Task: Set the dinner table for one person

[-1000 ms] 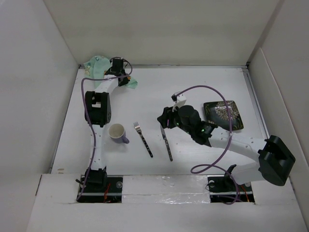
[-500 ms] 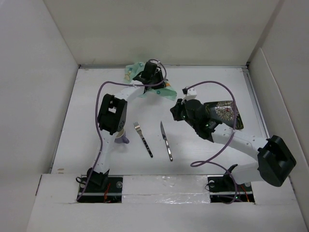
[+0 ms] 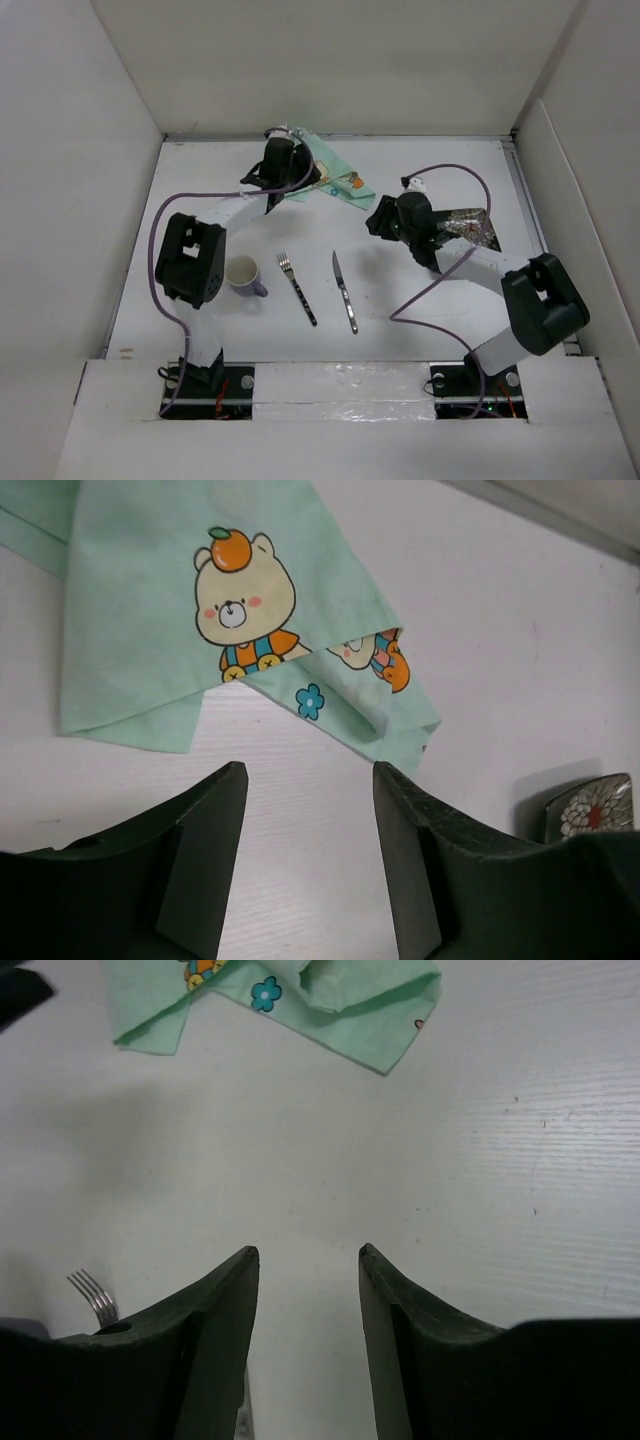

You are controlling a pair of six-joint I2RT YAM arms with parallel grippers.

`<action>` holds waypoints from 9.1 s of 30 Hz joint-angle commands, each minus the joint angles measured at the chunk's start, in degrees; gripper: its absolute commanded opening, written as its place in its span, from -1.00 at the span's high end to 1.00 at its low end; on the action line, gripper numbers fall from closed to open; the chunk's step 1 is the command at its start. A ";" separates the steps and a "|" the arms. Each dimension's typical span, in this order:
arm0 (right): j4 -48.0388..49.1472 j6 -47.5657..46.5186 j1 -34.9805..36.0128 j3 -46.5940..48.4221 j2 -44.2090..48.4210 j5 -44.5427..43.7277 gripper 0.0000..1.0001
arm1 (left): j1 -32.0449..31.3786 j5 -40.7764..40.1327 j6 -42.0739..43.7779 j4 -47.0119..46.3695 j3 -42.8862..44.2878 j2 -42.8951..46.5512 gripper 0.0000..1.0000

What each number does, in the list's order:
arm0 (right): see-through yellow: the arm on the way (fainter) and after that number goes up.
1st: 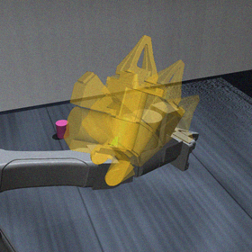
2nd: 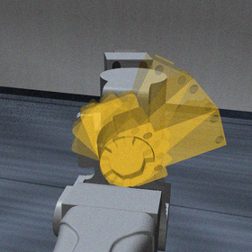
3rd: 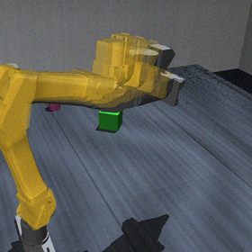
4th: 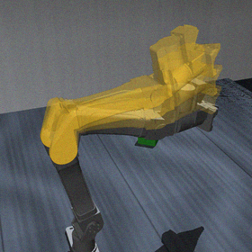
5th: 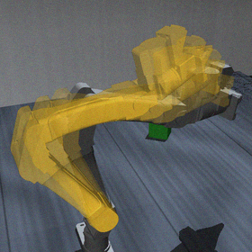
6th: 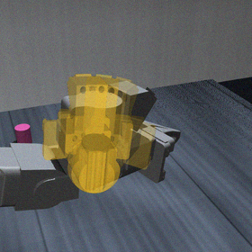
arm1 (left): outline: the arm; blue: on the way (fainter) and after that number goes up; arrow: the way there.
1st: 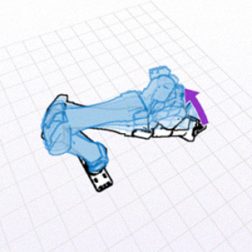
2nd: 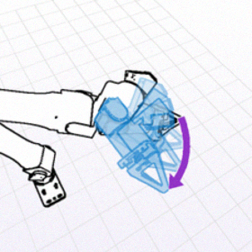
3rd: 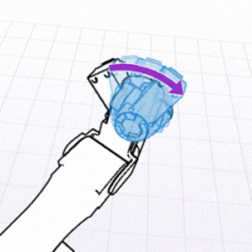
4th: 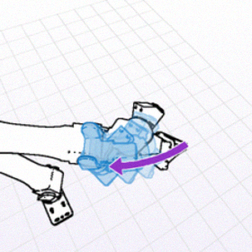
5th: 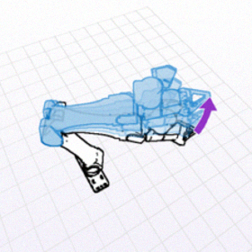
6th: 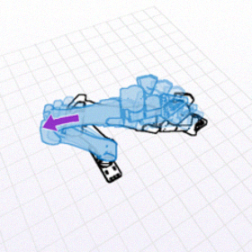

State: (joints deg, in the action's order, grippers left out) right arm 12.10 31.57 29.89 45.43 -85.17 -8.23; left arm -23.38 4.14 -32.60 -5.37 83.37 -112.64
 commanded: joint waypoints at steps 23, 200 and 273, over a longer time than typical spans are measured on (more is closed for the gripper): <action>-9.99 9.03 -13.63 34.63 -34.45 13.50 -0.06 | 4.30 -13.28 -2.55 1.94 3.29 -10.75 -0.05; -31.71 -9.78 -31.30 76.73 -53.79 31.52 1.00 | 22.50 -9.85 6.15 16.18 -7.08 13.58 1.00; -39.17 9.38 -2.30 17.15 -14.41 -14.71 0.11 | 30.67 1.48 -2.82 7.47 -15.70 19.03 1.00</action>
State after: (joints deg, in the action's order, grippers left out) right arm -25.43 41.39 25.69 59.64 -99.13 -21.96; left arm 7.49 4.01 -35.09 4.45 68.14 -94.89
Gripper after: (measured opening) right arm 0.448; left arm 0.003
